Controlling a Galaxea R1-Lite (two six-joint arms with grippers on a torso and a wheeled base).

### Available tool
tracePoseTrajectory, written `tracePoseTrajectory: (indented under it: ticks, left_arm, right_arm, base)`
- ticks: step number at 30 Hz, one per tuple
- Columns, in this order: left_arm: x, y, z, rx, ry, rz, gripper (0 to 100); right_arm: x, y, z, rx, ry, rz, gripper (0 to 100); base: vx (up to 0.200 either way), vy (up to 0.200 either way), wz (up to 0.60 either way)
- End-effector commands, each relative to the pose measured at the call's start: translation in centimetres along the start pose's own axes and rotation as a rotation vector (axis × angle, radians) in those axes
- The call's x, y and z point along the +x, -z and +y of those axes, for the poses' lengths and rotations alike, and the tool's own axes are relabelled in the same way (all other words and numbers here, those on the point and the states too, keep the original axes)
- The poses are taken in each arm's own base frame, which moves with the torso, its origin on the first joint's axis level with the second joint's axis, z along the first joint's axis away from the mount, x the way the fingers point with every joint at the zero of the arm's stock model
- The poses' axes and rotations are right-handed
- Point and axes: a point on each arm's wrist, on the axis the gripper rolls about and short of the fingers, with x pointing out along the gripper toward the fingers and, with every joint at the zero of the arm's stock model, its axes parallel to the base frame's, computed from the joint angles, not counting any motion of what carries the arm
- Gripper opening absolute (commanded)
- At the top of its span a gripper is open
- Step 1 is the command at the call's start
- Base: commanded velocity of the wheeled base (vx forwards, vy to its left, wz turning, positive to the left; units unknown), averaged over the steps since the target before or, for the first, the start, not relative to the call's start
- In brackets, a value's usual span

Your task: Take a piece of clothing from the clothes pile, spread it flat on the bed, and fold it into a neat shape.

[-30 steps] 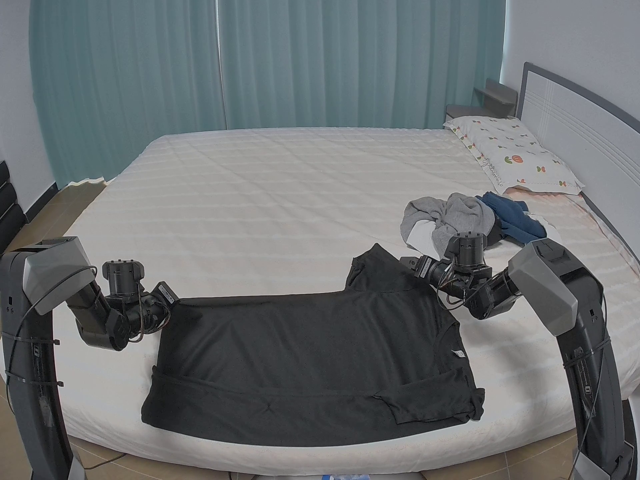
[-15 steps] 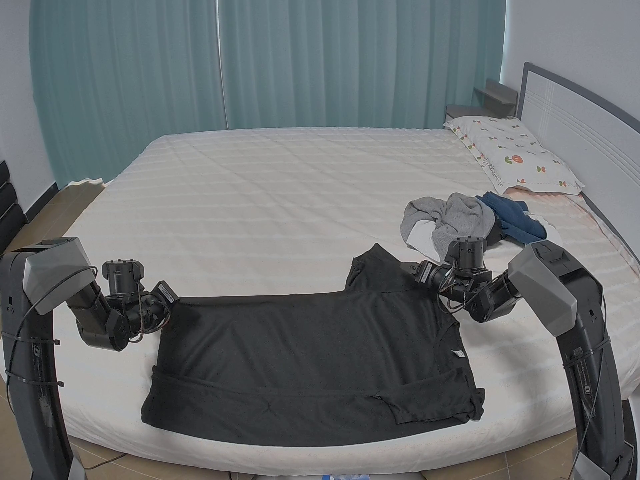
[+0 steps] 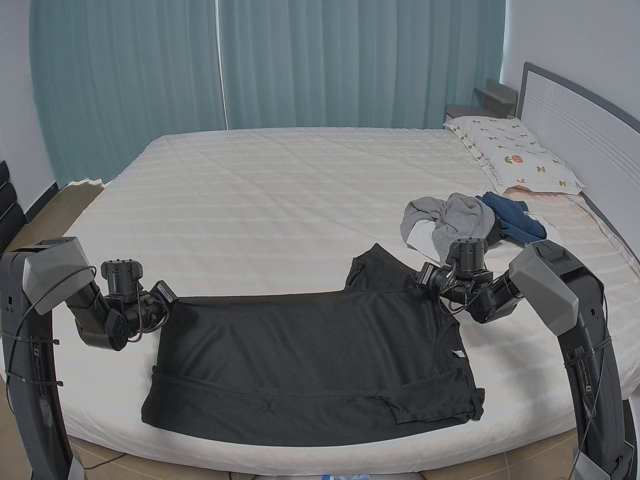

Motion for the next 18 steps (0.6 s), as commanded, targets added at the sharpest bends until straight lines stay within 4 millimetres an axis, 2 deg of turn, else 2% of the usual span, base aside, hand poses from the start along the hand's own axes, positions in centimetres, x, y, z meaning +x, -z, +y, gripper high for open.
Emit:
tracePoseTrajectory:
  ticks: [1, 10, 13, 18]
  left_arm:
    - [-0.1, -0.2, 0.0, 0.0, 0.002, -0.006, 0]
    - [-0.5, -0.7, -0.3, 0.004, 0.007, -0.018, 0]
    - [-0.7, -1.0, -0.6, 0.007, 0.014, -0.029, 0]
    - [-1.4, -1.8, -0.9, 0.006, 0.024, -0.052, 0]
  right_arm:
    - [-0.5, -0.3, 0.0, 0.001, 0.003, -0.001, 0]
    - [-2.0, -1.4, 0.5, 0.025, -0.001, -0.008, 0]
    - [-3.1, -2.3, 1.1, 0.095, -0.026, -0.015, 0]
    - [-3.7, -2.6, 0.8, 0.102, -0.057, -0.065, 0]
  base:
    - [0.0, 0.0, 0.0]
    - [0.0, 0.0, 0.0]
    - [0.0, 0.0, 0.0]
    - [0.0, 0.0, 0.0]
